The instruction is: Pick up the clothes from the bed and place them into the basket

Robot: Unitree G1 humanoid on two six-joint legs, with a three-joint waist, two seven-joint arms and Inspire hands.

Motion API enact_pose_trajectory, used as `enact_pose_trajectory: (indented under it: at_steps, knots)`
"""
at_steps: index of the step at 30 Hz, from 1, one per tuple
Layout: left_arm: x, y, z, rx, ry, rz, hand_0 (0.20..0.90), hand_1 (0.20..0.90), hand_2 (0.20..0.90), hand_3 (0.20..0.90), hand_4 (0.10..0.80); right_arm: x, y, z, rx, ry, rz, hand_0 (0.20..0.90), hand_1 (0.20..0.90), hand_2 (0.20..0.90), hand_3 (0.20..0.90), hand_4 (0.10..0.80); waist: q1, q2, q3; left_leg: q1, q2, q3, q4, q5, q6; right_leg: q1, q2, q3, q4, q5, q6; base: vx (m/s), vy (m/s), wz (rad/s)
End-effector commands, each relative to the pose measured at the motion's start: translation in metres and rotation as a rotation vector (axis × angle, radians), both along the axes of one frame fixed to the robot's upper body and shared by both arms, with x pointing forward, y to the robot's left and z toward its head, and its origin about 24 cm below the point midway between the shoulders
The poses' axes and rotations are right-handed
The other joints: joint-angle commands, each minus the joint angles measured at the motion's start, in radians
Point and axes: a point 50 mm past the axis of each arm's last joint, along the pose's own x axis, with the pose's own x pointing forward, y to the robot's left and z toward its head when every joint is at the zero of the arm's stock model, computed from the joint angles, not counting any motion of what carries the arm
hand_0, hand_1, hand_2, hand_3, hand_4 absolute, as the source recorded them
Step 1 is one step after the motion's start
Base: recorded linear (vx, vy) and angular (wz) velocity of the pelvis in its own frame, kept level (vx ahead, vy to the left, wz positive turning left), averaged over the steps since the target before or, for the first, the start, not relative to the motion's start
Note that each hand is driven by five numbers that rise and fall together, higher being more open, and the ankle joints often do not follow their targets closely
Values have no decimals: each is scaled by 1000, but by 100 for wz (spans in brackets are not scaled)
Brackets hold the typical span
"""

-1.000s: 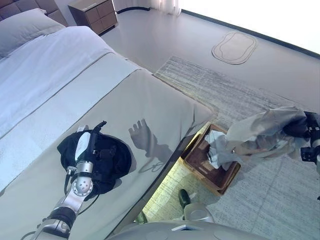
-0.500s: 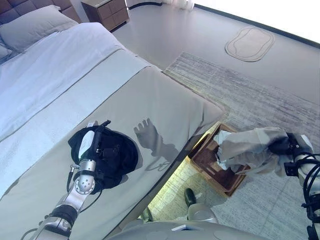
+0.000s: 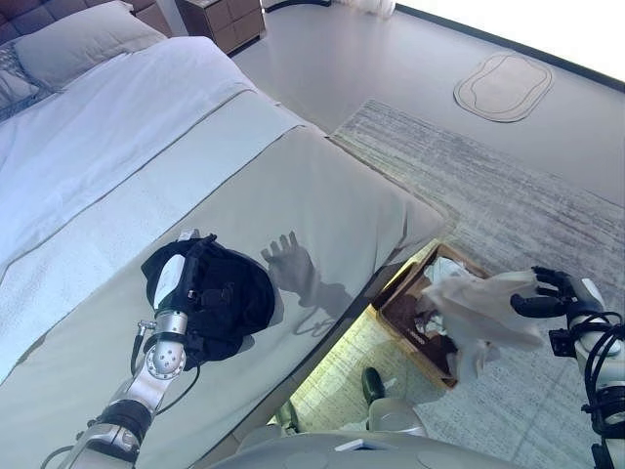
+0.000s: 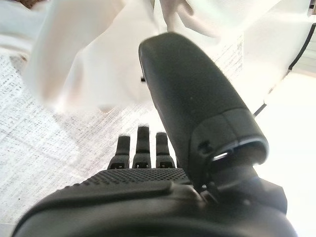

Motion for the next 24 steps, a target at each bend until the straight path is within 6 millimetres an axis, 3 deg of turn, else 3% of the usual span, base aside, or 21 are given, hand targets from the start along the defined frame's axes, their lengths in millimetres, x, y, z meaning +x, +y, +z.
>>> enact_pose_trajectory:
  at_steps: [1,8,14,24]
  knots:
    - [32,5,49,11,-232,-29,900,900,900,900,800,26,-6,41,-98,-172,27,900,900,900,900,800,22,-46,-40,38,-24,-47,74,-135,0,-28,21,-22,101,-68,18,0,0,0]
    - [33,4,51,14,-235,-28,900,900,900,900,800,30,-2,45,-75,-213,14,900,900,900,900,800,32,-53,-33,35,-24,-59,63,-125,-1,-24,21,-26,100,-69,18,-1,-2,1]
    - [31,3,48,9,-237,-15,900,900,900,900,800,48,9,65,-77,-345,20,900,900,900,900,800,52,-53,-22,32,-25,-78,61,-121,-3,-19,16,-46,105,-76,14,2,-14,10]
    - [18,4,30,-1,-187,37,900,900,900,900,800,100,73,102,-109,-493,315,900,900,900,900,800,124,-61,-15,14,-33,-143,88,-120,-11,9,4,-104,127,-112,-6,47,-19,13]
